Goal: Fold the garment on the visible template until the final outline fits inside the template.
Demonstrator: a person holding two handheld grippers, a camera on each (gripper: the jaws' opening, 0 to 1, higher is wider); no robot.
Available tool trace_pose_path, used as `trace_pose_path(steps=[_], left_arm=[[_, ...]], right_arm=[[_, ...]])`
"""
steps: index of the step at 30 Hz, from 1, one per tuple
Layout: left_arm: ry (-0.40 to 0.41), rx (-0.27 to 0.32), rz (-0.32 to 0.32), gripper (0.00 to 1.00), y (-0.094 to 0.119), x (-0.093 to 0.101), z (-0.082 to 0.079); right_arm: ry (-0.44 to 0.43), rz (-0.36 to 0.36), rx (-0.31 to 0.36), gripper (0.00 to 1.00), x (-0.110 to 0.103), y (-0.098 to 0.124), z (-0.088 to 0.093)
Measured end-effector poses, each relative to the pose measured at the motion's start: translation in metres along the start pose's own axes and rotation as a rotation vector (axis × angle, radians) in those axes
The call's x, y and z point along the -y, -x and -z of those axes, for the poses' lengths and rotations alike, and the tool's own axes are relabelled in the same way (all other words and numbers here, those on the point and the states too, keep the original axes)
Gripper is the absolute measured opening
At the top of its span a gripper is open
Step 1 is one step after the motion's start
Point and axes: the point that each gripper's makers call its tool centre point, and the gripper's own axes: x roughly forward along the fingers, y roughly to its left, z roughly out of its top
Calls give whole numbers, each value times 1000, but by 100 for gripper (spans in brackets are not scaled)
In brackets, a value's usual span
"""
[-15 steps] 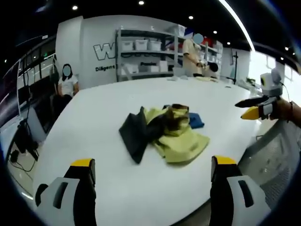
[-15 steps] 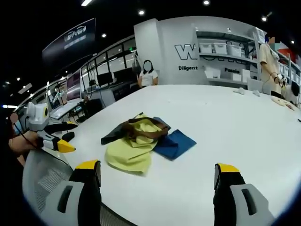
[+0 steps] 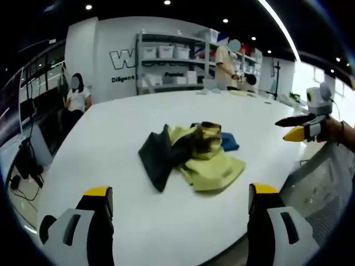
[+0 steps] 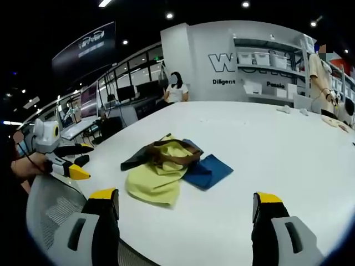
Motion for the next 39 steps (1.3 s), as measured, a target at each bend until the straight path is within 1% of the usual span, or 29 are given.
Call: trace_pose_path(steps=[17,24,30,39], left_arm=[[-3,-8,10,97,-1,2,1],[0,-2,-12,97,0,-3,0],[3,0,-13,97,0,-3,0],[-1,-9,-10,96,0,-2,1]], right_arm=[[-6,1,6,99,1,0,-1],[-7,1,6,99,1,0,-1],[0,-2,0,99,1,-1,0],[-2,0,11,99,1,0,-2]])
